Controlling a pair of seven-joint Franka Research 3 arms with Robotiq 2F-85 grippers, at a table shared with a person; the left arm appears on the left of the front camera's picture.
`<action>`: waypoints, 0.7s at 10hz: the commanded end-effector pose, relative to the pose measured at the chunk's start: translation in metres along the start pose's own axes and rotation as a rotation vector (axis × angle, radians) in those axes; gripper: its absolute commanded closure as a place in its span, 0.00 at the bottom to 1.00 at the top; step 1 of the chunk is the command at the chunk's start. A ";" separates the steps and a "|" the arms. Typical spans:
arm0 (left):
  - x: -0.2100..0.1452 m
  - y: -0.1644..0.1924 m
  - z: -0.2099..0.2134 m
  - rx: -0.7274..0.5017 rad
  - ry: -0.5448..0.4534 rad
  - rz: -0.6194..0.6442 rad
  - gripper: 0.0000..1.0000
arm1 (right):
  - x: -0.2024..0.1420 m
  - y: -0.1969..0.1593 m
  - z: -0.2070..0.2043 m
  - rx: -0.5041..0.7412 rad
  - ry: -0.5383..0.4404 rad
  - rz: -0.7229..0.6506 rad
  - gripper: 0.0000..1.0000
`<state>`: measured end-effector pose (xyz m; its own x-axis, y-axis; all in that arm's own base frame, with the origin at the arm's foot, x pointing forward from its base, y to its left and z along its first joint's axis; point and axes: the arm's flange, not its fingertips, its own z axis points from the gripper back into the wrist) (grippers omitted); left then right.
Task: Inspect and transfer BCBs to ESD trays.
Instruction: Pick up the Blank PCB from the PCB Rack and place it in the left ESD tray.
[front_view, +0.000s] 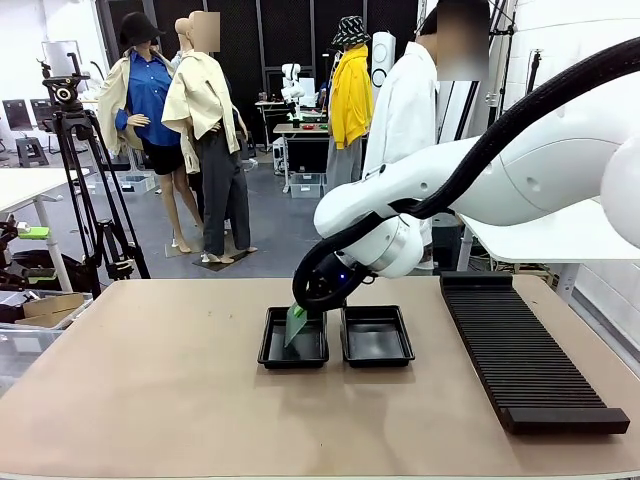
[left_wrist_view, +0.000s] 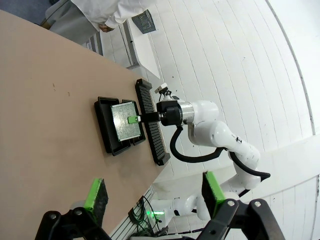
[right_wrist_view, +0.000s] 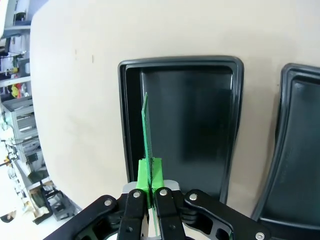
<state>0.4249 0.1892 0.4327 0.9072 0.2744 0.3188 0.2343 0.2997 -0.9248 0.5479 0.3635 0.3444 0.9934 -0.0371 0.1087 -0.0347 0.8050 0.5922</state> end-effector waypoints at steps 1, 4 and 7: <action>0.000 -0.003 0.001 0.008 -0.007 0.009 0.00 | 0.014 0.008 -0.010 -0.015 -0.018 -0.028 1.00; 0.000 -0.003 0.001 0.008 -0.007 0.009 0.00 | 0.021 0.010 -0.019 -0.022 -0.016 -0.043 1.00; 0.000 -0.003 0.001 0.008 -0.007 0.009 0.00 | 0.023 0.010 -0.027 -0.027 -0.013 -0.054 1.00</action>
<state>0.4249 0.1892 0.4327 0.9073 0.2744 0.3188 0.2343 0.2997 -0.9248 0.5687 0.3786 0.3307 0.9941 -0.0669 0.0855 0.0041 0.8099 0.5865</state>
